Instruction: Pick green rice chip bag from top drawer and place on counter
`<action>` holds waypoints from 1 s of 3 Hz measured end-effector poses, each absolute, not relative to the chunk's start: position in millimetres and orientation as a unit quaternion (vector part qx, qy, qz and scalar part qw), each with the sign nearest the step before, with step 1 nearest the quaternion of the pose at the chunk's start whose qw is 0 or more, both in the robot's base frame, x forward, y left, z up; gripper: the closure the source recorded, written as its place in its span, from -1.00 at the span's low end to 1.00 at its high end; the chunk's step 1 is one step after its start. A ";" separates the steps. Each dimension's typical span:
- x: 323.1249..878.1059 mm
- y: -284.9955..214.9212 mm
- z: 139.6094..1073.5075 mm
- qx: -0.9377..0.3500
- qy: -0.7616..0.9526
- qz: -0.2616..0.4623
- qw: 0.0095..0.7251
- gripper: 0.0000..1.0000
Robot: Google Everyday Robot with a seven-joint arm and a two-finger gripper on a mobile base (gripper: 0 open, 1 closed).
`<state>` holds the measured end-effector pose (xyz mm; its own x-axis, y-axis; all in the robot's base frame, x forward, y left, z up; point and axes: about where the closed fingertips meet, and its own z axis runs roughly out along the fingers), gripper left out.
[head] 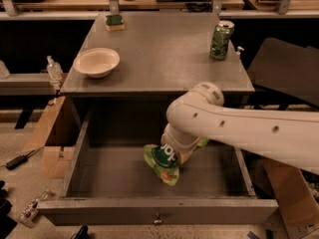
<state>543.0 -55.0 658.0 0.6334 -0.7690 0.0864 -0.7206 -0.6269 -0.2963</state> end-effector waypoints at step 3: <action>532.3 -139.9 840.7 -0.887 0.411 -0.106 0.180 1.00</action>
Offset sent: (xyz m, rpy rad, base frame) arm -0.0163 -0.1086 0.2232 0.1734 -0.0940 -0.0026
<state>532.3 -139.9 840.7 0.6387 -0.7684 0.0406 -0.6917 -0.5964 -0.4073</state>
